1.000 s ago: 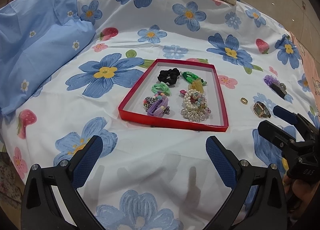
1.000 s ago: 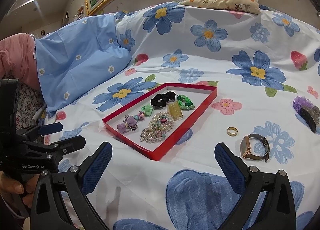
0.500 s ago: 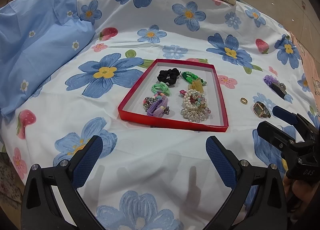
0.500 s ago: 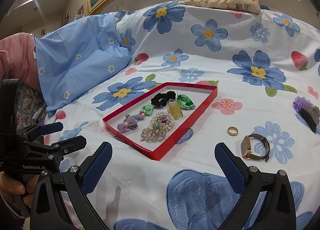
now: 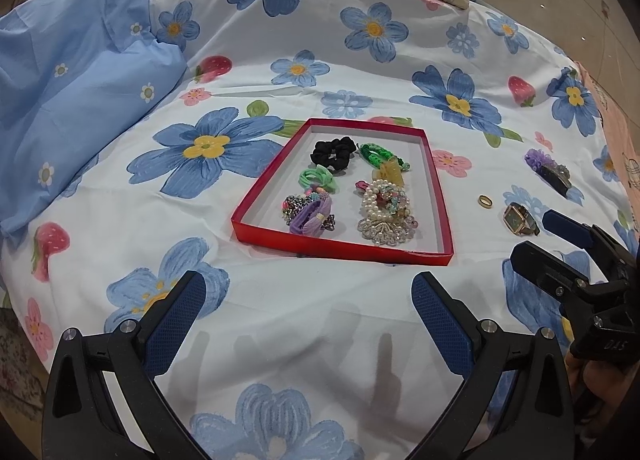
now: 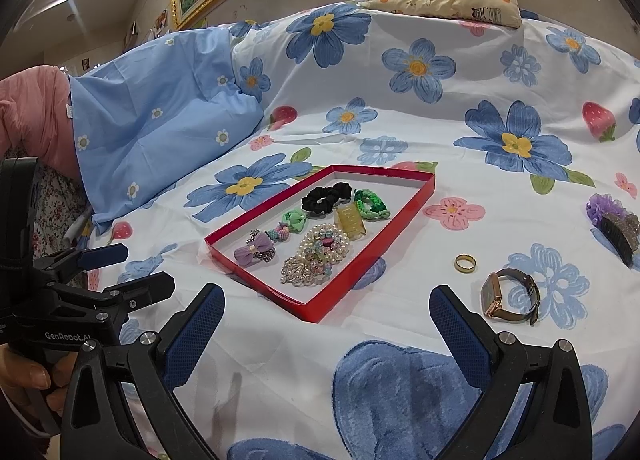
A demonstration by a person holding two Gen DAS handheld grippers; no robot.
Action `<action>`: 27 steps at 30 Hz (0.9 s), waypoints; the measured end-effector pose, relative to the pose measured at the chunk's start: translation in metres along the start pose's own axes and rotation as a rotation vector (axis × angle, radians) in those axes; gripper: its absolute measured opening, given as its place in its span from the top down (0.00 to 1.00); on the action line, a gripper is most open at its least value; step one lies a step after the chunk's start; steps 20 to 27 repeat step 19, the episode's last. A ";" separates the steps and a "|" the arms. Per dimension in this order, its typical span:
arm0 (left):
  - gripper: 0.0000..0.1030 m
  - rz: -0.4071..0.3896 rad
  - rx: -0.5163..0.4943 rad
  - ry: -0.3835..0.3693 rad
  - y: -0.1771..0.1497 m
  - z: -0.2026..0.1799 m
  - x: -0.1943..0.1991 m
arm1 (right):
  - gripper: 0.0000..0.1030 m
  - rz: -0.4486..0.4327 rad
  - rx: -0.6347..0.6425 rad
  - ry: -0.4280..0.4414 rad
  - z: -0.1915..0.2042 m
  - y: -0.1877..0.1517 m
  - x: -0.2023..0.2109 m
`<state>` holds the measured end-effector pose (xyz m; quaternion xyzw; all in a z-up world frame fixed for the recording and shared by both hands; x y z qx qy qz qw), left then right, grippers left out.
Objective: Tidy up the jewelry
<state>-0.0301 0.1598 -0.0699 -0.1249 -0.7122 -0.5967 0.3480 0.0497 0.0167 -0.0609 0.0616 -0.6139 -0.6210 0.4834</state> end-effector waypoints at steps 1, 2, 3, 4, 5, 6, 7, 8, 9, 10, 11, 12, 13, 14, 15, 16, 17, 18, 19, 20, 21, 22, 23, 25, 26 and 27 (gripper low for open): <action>0.00 0.000 0.000 0.000 0.000 -0.001 0.000 | 0.00 0.000 0.001 0.000 0.000 0.000 0.000; 0.00 0.000 -0.001 -0.001 0.001 -0.001 0.000 | 0.00 0.000 0.001 0.001 0.000 0.000 0.000; 0.00 0.001 -0.001 -0.001 0.001 -0.001 0.000 | 0.00 0.001 0.001 0.000 0.000 0.000 0.000; 0.00 0.002 -0.001 -0.002 0.000 -0.001 -0.001 | 0.00 0.002 0.001 0.000 0.000 0.000 -0.001; 0.00 0.001 0.000 -0.002 0.000 -0.001 0.000 | 0.00 0.002 0.000 0.000 0.000 0.000 0.000; 0.00 0.001 0.000 -0.001 0.000 -0.001 0.000 | 0.00 0.001 0.000 0.000 0.000 0.000 0.000; 0.00 0.002 0.001 -0.002 0.000 -0.001 -0.001 | 0.00 0.001 0.000 0.000 0.001 0.000 0.000; 0.00 0.001 0.000 -0.001 0.000 -0.001 0.000 | 0.00 0.002 0.001 0.000 0.001 0.000 0.000; 0.00 0.001 0.000 -0.002 0.000 -0.001 0.000 | 0.00 0.001 0.001 -0.001 0.000 0.000 0.000; 0.00 0.003 0.000 -0.003 0.000 -0.001 -0.001 | 0.00 0.001 0.001 -0.002 0.000 0.001 0.000; 0.00 0.004 -0.001 -0.005 0.000 -0.003 0.000 | 0.00 0.000 0.001 -0.001 0.000 0.001 0.000; 0.00 0.005 -0.001 -0.007 0.001 -0.005 -0.001 | 0.00 0.000 0.001 -0.001 0.000 0.001 0.000; 0.00 0.006 -0.001 -0.008 0.001 -0.007 -0.001 | 0.00 0.001 0.001 -0.003 0.000 0.001 0.000; 0.00 0.008 -0.002 -0.011 0.001 -0.008 -0.002 | 0.00 0.003 0.001 -0.003 0.000 0.000 -0.001; 0.00 0.010 -0.002 -0.014 0.002 -0.008 -0.004 | 0.00 0.005 0.001 -0.002 0.000 0.000 -0.002; 0.00 0.014 0.000 -0.019 0.001 -0.010 -0.004 | 0.00 0.007 0.000 -0.001 0.000 0.000 -0.003; 0.00 0.017 0.001 -0.022 0.002 -0.009 -0.006 | 0.00 0.009 0.001 -0.001 -0.001 0.001 -0.004; 0.00 0.020 0.003 -0.025 0.001 -0.010 -0.007 | 0.00 0.012 0.001 0.000 -0.001 0.001 -0.005; 0.00 0.022 0.003 -0.027 0.002 -0.010 -0.008 | 0.00 0.016 0.000 0.002 -0.001 0.001 -0.007; 0.00 0.022 0.003 -0.027 0.002 -0.010 -0.008 | 0.00 0.016 0.000 0.002 -0.001 0.001 -0.007; 0.00 0.022 0.003 -0.027 0.002 -0.010 -0.008 | 0.00 0.016 0.000 0.002 -0.001 0.001 -0.007; 0.00 0.022 0.003 -0.027 0.002 -0.010 -0.008 | 0.00 0.016 0.000 0.002 -0.001 0.001 -0.007; 0.00 0.022 0.003 -0.027 0.002 -0.010 -0.008 | 0.00 0.016 0.000 0.002 -0.001 0.001 -0.007; 0.00 0.022 0.003 -0.027 0.002 -0.010 -0.008 | 0.00 0.016 0.000 0.002 -0.001 0.001 -0.007; 0.00 0.022 0.003 -0.027 0.002 -0.010 -0.008 | 0.00 0.016 0.000 0.002 -0.001 0.001 -0.007; 0.00 0.022 0.003 -0.027 0.002 -0.010 -0.008 | 0.00 0.016 0.000 0.002 -0.001 0.001 -0.007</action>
Point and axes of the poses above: each gripper's, at about its wrist camera, not at the fingertips, and x roughly against the way its jaws point, z to its left, y to its top, the point moved 8 cm from there along -x, roughly the way its jaws point, and after that the axes turned 2 degrees about -y, right-handed, at the moved point
